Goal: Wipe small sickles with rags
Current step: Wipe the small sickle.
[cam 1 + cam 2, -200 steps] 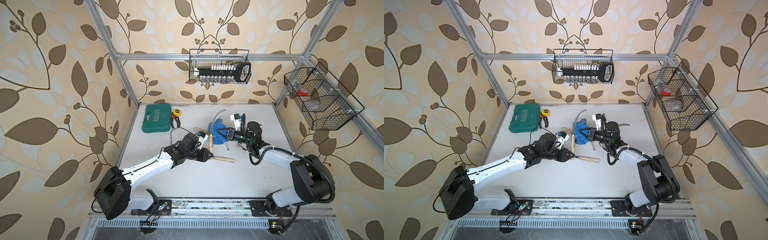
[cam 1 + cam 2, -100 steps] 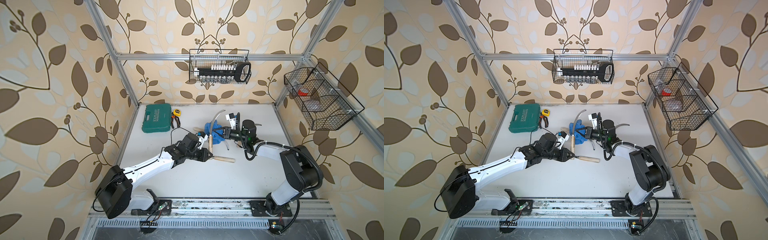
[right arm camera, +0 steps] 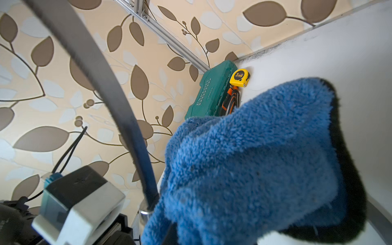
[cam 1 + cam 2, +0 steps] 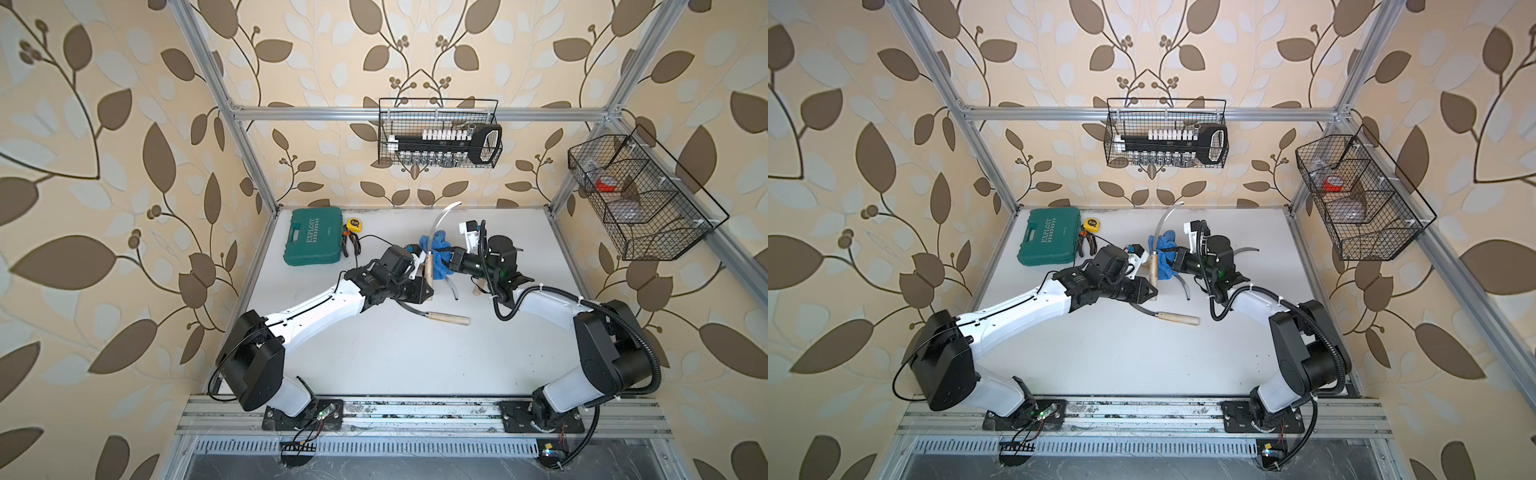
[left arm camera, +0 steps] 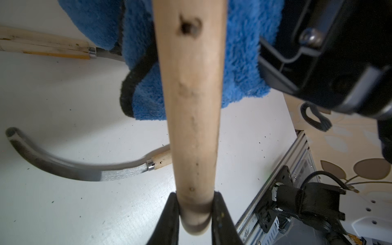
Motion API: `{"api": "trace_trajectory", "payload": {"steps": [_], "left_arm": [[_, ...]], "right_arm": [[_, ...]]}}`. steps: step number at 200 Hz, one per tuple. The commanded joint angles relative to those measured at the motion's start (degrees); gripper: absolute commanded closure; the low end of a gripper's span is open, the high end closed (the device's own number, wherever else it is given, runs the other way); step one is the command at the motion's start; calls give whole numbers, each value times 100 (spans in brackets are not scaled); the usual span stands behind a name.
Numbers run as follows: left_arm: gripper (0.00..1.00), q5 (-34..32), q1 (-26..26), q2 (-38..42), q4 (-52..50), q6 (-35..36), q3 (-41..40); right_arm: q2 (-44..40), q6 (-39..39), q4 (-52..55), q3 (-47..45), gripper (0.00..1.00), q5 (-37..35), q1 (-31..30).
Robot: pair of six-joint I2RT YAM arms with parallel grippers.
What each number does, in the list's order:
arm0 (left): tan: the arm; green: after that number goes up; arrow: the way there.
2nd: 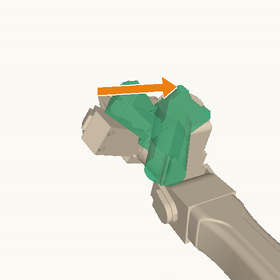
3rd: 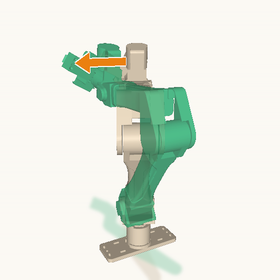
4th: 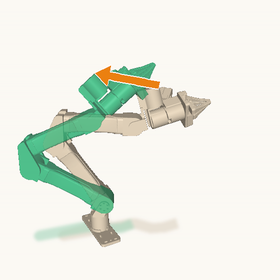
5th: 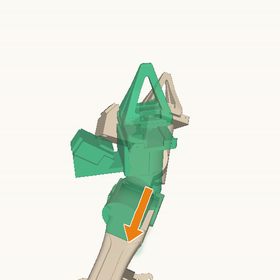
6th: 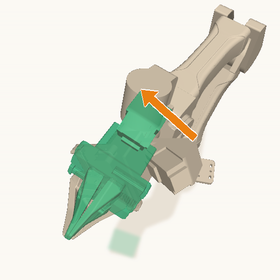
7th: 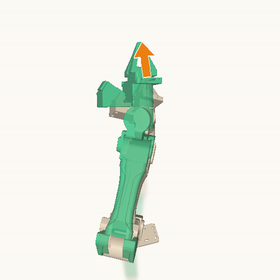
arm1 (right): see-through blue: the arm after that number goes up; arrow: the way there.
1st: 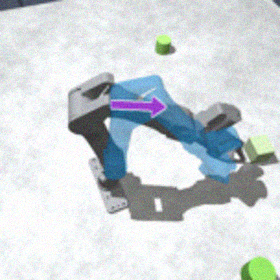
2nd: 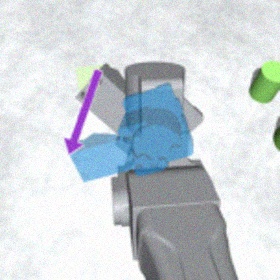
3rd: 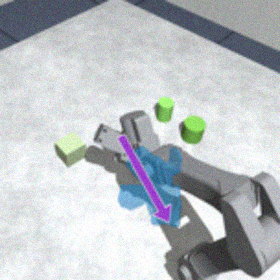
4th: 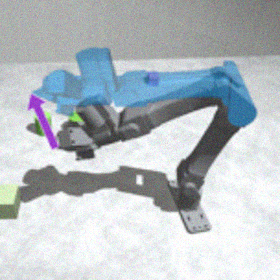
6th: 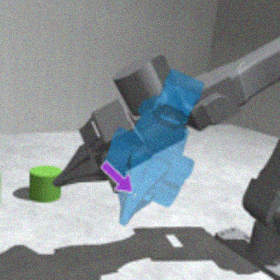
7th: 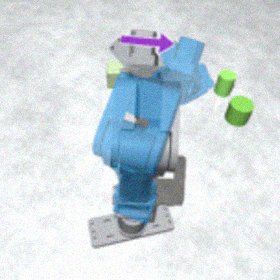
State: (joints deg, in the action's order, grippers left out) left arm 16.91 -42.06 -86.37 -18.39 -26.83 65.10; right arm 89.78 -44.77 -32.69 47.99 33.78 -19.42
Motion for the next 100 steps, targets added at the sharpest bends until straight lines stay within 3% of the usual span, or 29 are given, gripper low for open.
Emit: {"api": "trace_trajectory", "payload": {"steps": [1,100], "left_arm": [[100,-157,-12,-135,-260,275,359],[100,-305,52,-92,-310,306,277]], "right_arm": [[168,-11,-303,374,100,-10,9],[922,-405,-887,1008,100,343,122]]}}
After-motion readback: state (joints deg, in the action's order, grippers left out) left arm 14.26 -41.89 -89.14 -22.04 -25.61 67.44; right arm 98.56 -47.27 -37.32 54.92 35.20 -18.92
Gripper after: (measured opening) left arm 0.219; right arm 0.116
